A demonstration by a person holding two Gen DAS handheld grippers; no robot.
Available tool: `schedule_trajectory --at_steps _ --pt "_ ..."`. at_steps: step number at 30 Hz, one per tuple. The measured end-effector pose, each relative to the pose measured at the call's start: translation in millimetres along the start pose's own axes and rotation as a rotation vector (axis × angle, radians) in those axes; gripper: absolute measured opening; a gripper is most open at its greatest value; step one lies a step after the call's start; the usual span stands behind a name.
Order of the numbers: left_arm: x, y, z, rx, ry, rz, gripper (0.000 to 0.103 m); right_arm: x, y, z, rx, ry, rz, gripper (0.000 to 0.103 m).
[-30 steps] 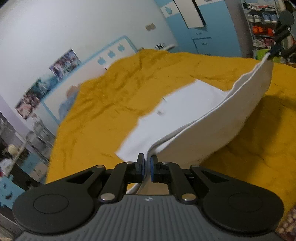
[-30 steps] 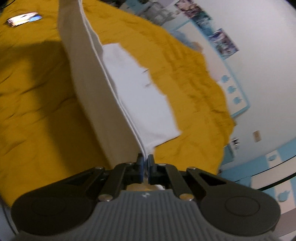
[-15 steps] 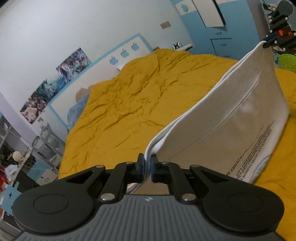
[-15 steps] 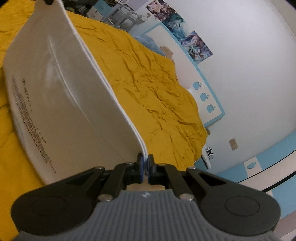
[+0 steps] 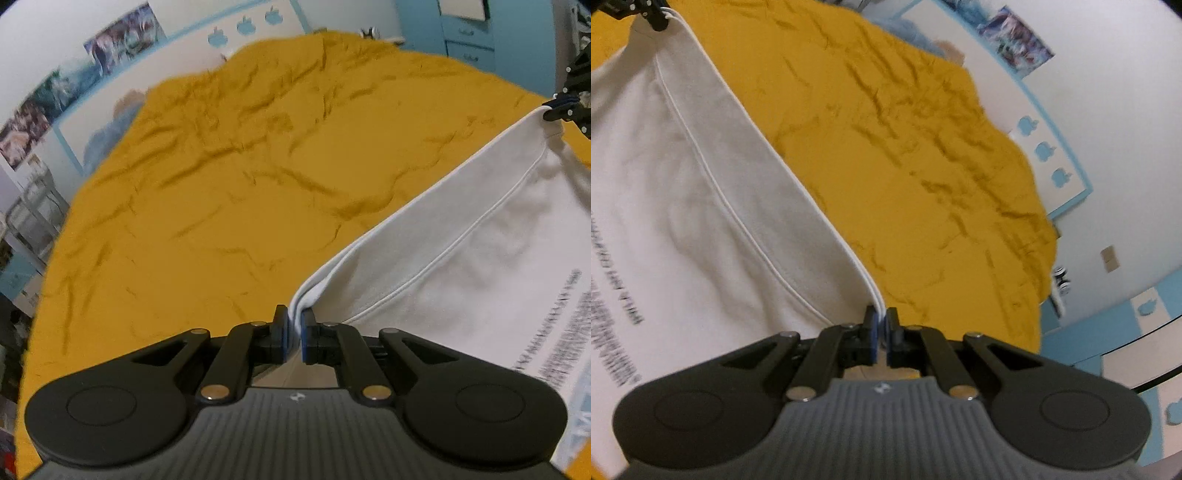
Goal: Fold small clothes
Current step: 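Grasp the hem with the left gripper while the right gripper grasps it too, lifting, then fold the lifted hem over toward the collar and open both grippers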
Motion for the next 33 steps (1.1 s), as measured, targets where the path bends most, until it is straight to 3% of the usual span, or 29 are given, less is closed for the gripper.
schedule_trajectory --at_steps 6,11,16,18,20,21,23,27,30,33 --pt "-11 4 52 -0.014 -0.034 -0.019 0.007 -8 -16 74 0.046 -0.045 0.030 0.000" --pt "-19 2 76 -0.024 -0.049 -0.024 0.008 -9 -20 109 0.069 -0.041 0.064 0.000" --pt "-19 -9 87 0.011 -0.038 -0.068 0.030 -11 -23 119 0.064 -0.038 0.111 0.000" --pt "-17 -17 81 0.031 -0.018 -0.099 0.034 -11 -21 112 0.035 -0.029 0.122 0.007" --pt "-15 -30 71 0.088 0.017 -0.129 0.038 -11 -14 106 -0.010 -0.030 0.138 0.034" --pt "-14 -37 64 0.118 0.033 -0.150 0.040 -12 -10 102 -0.004 -0.032 0.157 0.037" --pt "-14 -54 52 0.130 0.036 -0.223 0.044 -14 -4 95 0.021 -0.045 0.205 0.037" --pt "-17 -73 20 0.067 0.000 -0.338 0.044 -18 11 69 0.066 -0.061 0.326 0.037" --pt "-25 -73 -14 0.009 0.005 -0.368 0.045 -23 13 35 0.186 -0.064 0.457 0.037" --pt "-43 -67 -45 -0.065 -0.013 -0.408 0.057 -33 4 -1 0.264 -0.080 0.548 0.037"
Point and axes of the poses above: each gripper's, at about its wrist camera, not at the fingertips, and z roughly the way its jaws point, y to its right, x to its top, the point moved 6 cm from there along z, roughly the way its jaws point, and after that the axes turned 3 degrees about -z, right-handed, at the moved point
